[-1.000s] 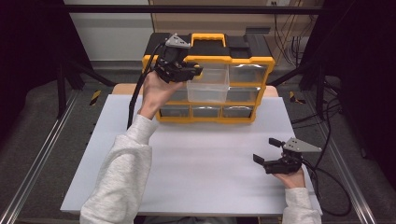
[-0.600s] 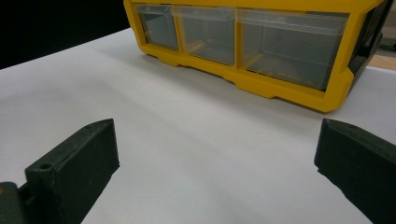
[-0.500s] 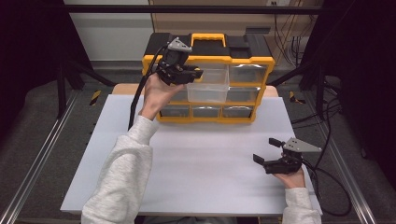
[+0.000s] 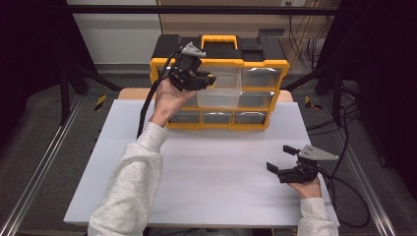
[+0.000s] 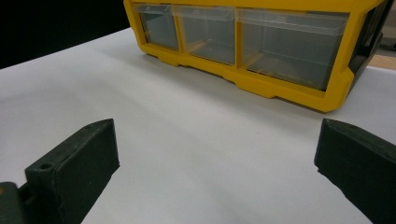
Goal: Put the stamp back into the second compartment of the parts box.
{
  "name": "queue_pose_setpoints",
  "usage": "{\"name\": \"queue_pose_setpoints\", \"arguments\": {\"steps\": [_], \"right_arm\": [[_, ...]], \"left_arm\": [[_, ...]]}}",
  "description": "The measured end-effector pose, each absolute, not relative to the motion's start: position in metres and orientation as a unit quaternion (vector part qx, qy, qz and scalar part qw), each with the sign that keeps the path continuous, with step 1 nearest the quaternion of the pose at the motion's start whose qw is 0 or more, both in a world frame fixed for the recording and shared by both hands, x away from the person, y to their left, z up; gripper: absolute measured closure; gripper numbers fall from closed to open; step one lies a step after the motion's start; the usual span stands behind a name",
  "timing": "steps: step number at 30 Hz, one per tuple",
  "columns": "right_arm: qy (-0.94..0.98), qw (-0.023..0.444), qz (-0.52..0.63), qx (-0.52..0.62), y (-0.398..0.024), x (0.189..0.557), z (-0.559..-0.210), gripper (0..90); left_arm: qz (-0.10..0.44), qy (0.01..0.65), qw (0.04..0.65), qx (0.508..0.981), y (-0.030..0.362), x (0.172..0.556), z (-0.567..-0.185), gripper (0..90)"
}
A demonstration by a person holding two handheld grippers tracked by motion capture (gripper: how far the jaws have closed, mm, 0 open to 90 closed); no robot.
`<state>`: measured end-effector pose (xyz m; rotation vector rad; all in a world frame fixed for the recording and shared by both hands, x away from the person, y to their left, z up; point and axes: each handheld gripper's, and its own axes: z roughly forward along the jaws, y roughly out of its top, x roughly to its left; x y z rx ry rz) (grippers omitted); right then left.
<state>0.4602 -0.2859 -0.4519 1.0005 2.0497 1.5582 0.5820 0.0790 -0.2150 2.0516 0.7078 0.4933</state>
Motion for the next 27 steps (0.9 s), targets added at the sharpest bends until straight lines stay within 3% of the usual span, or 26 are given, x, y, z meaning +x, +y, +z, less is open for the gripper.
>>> {"name": "queue_pose_setpoints", "arguments": {"steps": [17, 27], "right_arm": [[0.727, 0.188, 0.556, 0.356, -0.2864, 0.4597, -0.4513, 0.3], [0.727, 0.187, 0.556, 0.357, -0.2864, 0.4596, -0.4512, 0.3]], "left_arm": [[0.193, 0.293, 0.429, 0.832, 0.0754, 0.5854, -0.2204, 71.3], [0.206, 0.294, 0.452, 0.816, 0.0800, 0.5806, -0.2138, 55.7]]}}
